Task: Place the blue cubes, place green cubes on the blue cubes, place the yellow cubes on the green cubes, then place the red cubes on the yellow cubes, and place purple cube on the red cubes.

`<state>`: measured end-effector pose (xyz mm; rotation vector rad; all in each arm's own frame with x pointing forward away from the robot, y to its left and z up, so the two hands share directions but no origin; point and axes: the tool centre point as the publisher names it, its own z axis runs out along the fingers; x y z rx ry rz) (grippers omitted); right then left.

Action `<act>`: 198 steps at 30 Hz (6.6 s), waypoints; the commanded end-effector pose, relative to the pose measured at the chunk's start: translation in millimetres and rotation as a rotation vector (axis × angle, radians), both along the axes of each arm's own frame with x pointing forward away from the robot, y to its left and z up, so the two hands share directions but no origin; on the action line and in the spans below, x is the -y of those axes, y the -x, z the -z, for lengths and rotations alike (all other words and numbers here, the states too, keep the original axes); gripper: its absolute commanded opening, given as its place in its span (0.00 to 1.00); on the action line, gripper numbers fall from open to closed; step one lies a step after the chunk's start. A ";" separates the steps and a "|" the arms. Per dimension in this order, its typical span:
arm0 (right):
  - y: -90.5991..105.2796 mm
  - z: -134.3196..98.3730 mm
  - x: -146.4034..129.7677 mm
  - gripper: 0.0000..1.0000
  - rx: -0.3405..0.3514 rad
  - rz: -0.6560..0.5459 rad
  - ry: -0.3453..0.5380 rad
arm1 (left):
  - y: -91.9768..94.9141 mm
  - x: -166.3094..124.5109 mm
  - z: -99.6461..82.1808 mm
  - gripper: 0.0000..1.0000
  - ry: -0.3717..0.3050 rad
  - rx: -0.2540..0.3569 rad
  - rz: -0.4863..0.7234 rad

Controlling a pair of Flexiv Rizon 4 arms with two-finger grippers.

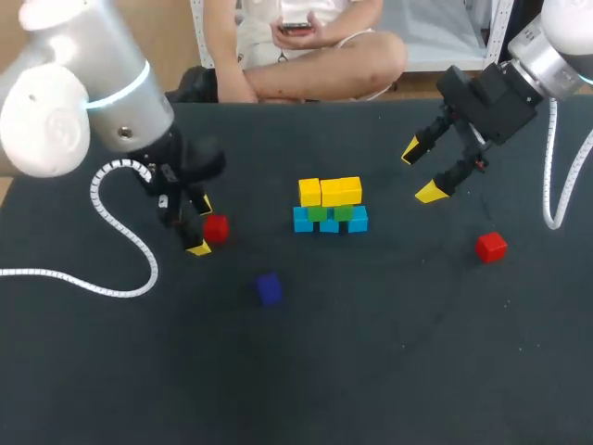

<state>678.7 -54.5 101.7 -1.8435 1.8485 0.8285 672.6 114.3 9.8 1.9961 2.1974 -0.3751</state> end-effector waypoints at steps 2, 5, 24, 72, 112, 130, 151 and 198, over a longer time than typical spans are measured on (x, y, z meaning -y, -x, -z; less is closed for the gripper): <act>-0.2 0.2 0.0 1.00 0.000 0.000 -0.002 | 0.5 -0.1 -4.0 1.00 0.002 0.006 0.010; -0.2 0.2 0.0 1.00 0.000 0.000 -0.002 | 0.3 1.2 -4.6 1.00 0.003 0.007 0.015; -0.2 0.2 0.0 1.00 0.000 0.000 -0.002 | -6.4 13.5 -4.9 1.00 0.020 -0.023 0.049; -0.2 0.2 0.0 1.00 0.000 0.000 -0.002 | -1.5 13.4 3.8 0.29 0.009 -0.031 0.042; -0.2 0.2 0.0 1.00 0.000 0.000 -0.002 | 13.5 9.4 6.1 1.00 0.010 -0.015 -0.095; -0.2 0.2 0.0 1.00 0.000 0.000 -0.002 | 10.6 12.1 9.3 1.00 0.024 -0.005 -0.101; -0.2 0.2 0.0 1.00 0.000 0.000 -0.002 | 10.0 26.3 6.2 0.00 0.026 0.029 -0.100; -0.2 0.2 0.0 1.00 0.000 0.000 -0.002 | -20.5 154.3 -143.1 0.00 0.023 0.134 0.090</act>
